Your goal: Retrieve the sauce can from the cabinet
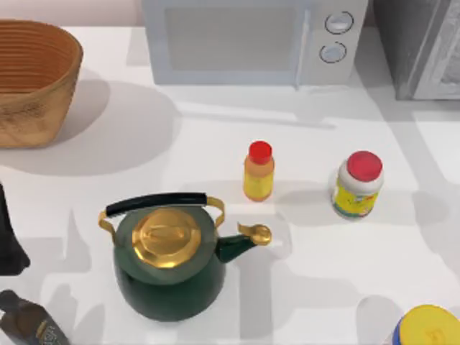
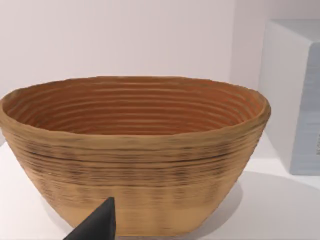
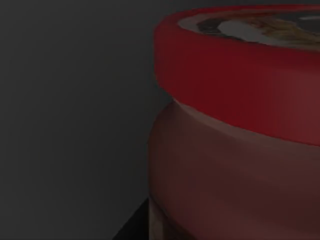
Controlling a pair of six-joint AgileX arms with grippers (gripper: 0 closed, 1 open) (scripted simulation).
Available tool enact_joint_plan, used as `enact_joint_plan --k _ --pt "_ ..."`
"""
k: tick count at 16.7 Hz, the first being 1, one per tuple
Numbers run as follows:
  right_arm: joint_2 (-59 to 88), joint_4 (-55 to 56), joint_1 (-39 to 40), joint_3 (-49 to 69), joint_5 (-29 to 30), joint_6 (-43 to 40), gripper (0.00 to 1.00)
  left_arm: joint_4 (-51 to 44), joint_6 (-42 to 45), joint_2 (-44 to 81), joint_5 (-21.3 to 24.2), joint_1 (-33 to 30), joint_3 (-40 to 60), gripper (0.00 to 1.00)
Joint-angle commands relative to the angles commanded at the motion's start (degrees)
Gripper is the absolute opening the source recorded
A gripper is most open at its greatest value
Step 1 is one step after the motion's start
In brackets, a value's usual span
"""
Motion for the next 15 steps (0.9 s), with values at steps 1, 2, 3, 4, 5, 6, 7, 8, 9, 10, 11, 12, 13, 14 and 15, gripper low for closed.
enact_joint_plan --k 1,2,3,4,5,6,7,8,9,10,11,12,13,14,15 --pt "-0.1 0.0 0.1 -0.1 0.0 0.0 0.0 0.0 0.0 0.0 0.0 0.0 0.0 1.0" --pt "-0.9 -0.3 0.3 -0.7 0.3 0.0 0.0 0.0 0.0 0.0 0.0 0.0 0.0 1.0" --pt "-2.2 -0.8 0.8 -1.7 0.7 0.1 0.0 0.0 0.0 0.0 0.0 0.0 0.0 1.0" --pt "-4.2 -1.5 1.4 -3.1 1.3 0.1 0.0 0.0 0.0 0.0 0.0 0.0 0.0 1.0" --pt "-6.6 -2.3 2.2 -4.8 2.0 0.1 0.0 0.0 0.0 0.0 0.0 0.0 0.0 1.0" --pt "-9.5 -3.3 3.0 -6.6 2.9 0.2 0.0 0.0 0.0 0.0 0.0 0.0 0.0 1.0" --pt "-12.7 -4.4 3.9 -8.6 3.9 0.2 0.0 0.0 0.0 0.0 0.0 0.0 0.0 1.0" --pt "-16.0 -5.5 4.9 -10.7 4.8 0.2 0.0 0.0 0.0 0.0 0.0 0.0 0.0 1.0" --pt "-19.4 -6.6 5.9 -12.7 5.8 0.2 0.0 0.0 0.0 0.0 0.0 0.0 0.0 1.0" --pt "-22.6 -7.6 6.9 -14.6 6.7 0.2 0.0 0.0 0.0 0.0 0.0 0.0 0.0 1.0" --pt "-25.4 -8.6 7.8 -16.4 7.5 0.2 0.0 0.0 0.0 0.0 0.0 0.0 0.0 1.0" --pt "-27.6 -9.5 8.6 -17.9 8.2 0.2 0.0 0.0 0.0 0.0 0.0 0.0 0.0 1.0" --pt "-29.2 -10.1 9.2 -19.0 8.8 0.2 0.0 0.0 0.0 0.0 0.0 0.0 0.0 1.0" --pt "-30.2 -10.6 9.7 -19.8 9.2 0.2 0.0 0.0 0.0 0.0 0.0 0.0 0.0 1.0" --pt "-30.6 -10.8 9.8 -20.0 9.4 0.2 0.0 0.0 0.0 0.0 0.0 0.0 0.0 1.0"
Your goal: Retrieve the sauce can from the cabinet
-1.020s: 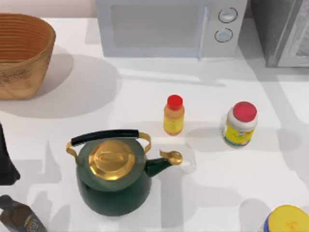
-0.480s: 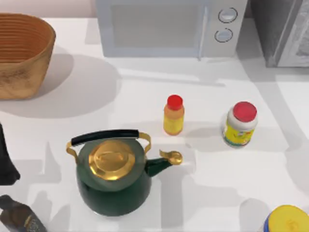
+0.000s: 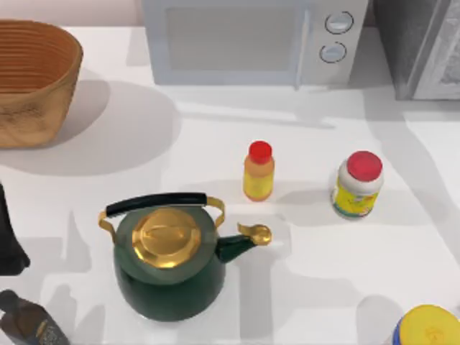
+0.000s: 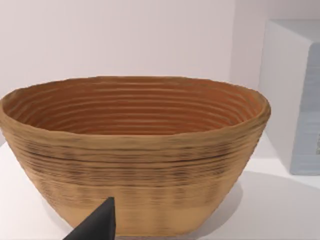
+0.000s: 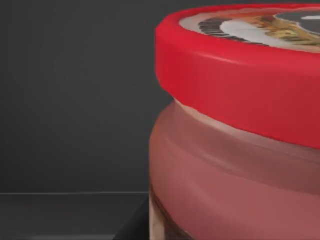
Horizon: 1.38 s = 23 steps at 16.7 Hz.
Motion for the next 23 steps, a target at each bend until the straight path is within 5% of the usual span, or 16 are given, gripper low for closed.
enact_joint_plan --k 6,11,23 --pt "-1.5 0.9 -0.7 -1.4 -1.3 0.2 0.0 0.0 0.0 0.0 0.0 0.0 0.0 1.0" --pt "-12.4 5.7 -3.9 -16.2 -8.7 0.6 0.0 0.0 0.0 0.0 0.0 0.0 0.0 1.0" --pt "-61.3 28.2 -16.5 -95.6 -23.9 0.0 0.0 0.0 0.0 0.0 0.0 0.0 0.0 1.0"
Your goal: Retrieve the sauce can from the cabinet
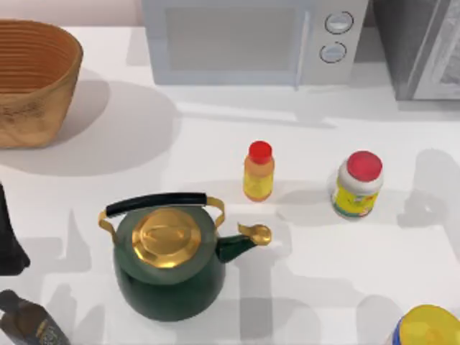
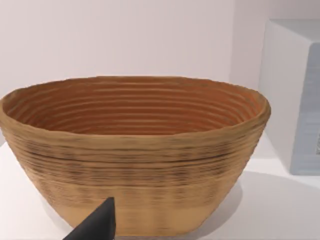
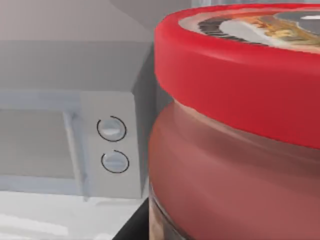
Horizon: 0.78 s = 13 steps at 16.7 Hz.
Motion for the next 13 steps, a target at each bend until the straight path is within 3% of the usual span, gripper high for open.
enact_joint_plan --k 6,13 --pt "-20.7 10.5 -3.9 -26.5 0.4 -1.1 0.0 0.0 0.0 0.0 0.0 0.0 0.0 1.0" --pt "-25.7 13.2 -4.7 -32.3 1.4 -1.5 0.0 0.0 0.0 0.0 0.0 0.0 0.0 1.0"
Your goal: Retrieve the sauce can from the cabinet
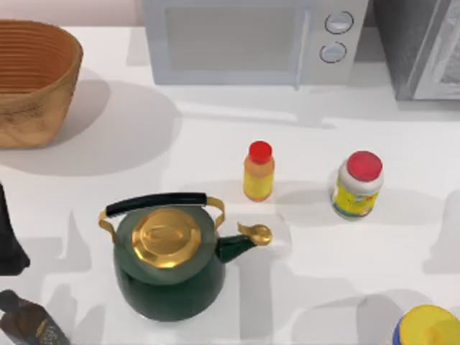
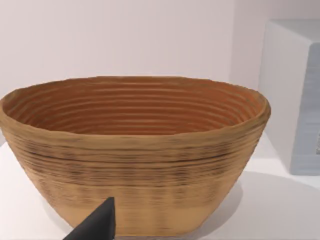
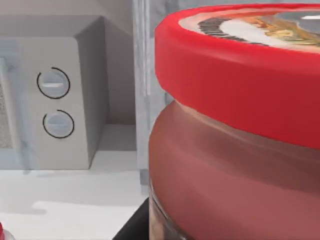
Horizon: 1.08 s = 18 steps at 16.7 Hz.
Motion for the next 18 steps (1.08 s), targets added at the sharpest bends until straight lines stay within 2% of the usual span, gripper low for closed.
enact_joint_plan --k 4,8,12,18 --pt "2.0 1.6 0.1 1.1 -1.1 0.1 0.0 0.0 0.0 0.0 0.0 0.0 0.0 1.0" --pt "12.8 10.8 -0.6 6.7 -6.6 0.1 0.0 0.0 0.0 0.0 0.0 0.0 0.0 1.0" --pt "32.7 24.3 -2.0 14.4 -14.9 0.1 0.0 0.0 0.0 0.0 0.0 0.0 0.0 1.0" --pt "71.3 47.2 -4.7 27.0 -29.7 0.3 0.0 0.0 0.0 0.0 0.0 0.0 0.0 1.0"
